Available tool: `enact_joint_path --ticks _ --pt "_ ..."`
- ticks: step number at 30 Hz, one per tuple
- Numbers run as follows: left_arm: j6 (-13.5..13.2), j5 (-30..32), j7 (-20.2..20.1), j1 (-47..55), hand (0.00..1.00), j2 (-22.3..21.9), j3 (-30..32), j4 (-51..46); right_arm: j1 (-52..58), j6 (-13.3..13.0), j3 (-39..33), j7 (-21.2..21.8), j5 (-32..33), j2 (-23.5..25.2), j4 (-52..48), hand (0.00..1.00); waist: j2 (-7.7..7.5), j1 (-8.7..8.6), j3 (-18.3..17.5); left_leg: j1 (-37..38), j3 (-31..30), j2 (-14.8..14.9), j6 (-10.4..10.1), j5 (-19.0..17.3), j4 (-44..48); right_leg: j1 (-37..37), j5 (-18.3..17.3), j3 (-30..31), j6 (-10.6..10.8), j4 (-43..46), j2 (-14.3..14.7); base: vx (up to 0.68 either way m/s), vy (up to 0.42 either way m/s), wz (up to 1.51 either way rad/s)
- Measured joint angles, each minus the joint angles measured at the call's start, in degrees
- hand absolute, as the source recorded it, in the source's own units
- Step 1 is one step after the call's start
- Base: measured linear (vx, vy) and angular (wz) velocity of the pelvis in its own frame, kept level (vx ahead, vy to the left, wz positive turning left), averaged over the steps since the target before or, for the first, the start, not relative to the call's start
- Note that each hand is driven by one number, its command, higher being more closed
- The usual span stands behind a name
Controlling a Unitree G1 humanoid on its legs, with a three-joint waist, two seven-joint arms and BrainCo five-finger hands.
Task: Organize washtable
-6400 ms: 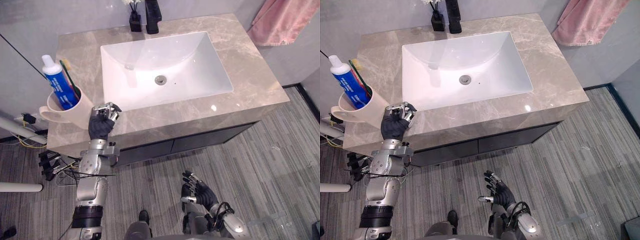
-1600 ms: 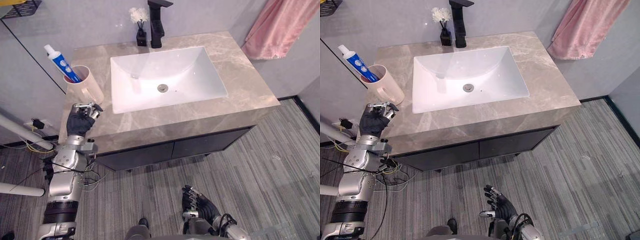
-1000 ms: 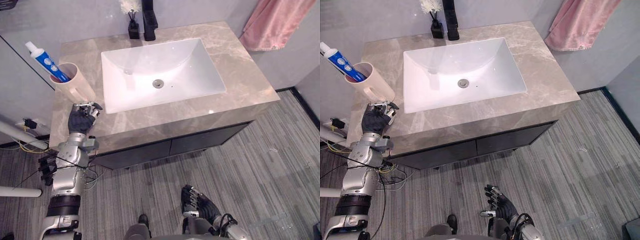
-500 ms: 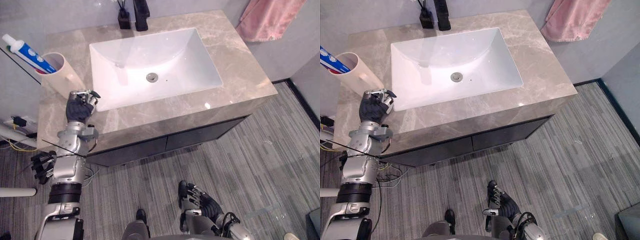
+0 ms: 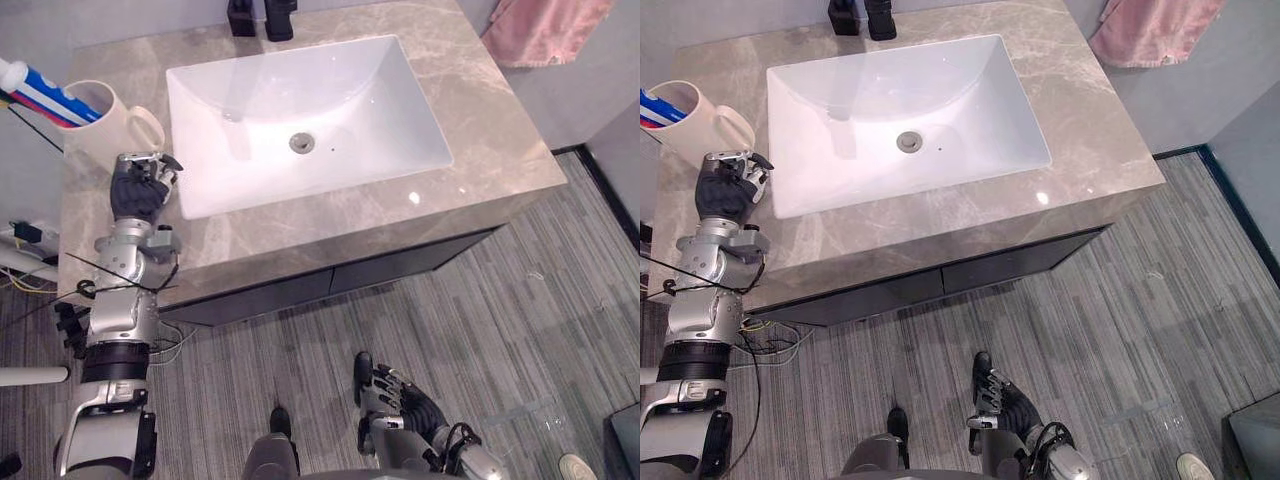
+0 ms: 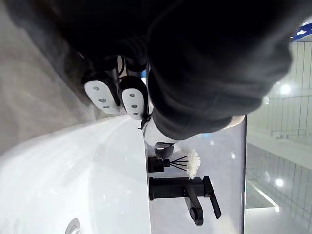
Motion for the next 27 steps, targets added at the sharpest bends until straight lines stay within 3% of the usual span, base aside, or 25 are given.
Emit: enact_joint_path --ticks 13,18,27 --pt "-0.30 -0.04 0.36 -8.59 1.00 3.82 -2.30 4.59 0.03 -0.21 -0.01 -0.08 0.11 -0.03 -0.96 0.00 -0.32 -0.21 2.17 -3.08 0.17 0.20 -0.11 -1.08 2.67 -2.12 0.82 0.62 -0.24 0.21 0.21 0.00 0.068 -0.02" --pt "-0.37 -0.07 0.64 -12.04 1.00 5.71 -3.27 7.04 0.04 -0.55 0.16 -0.10 0.27 -0.04 -1.43 0.00 -0.61 -1.50 3.01 -4.52 0.16 0.26 0.17 -1.93 4.75 -2.67 1.19 0.85 -0.12 0.22 0.16 -0.01 0.079 -0.02" --pt "-0.48 -0.13 1.48 -15.21 1.00 7.04 -4.08 8.63 0.07 -1.25 0.30 -0.20 0.27 -0.05 -1.42 0.00 -0.65 -1.52 4.32 -6.66 0.60 0.28 0.35 -3.00 7.74 -3.80 1.56 1.49 -0.01 0.01 0.05 -0.03 0.071 -0.03"
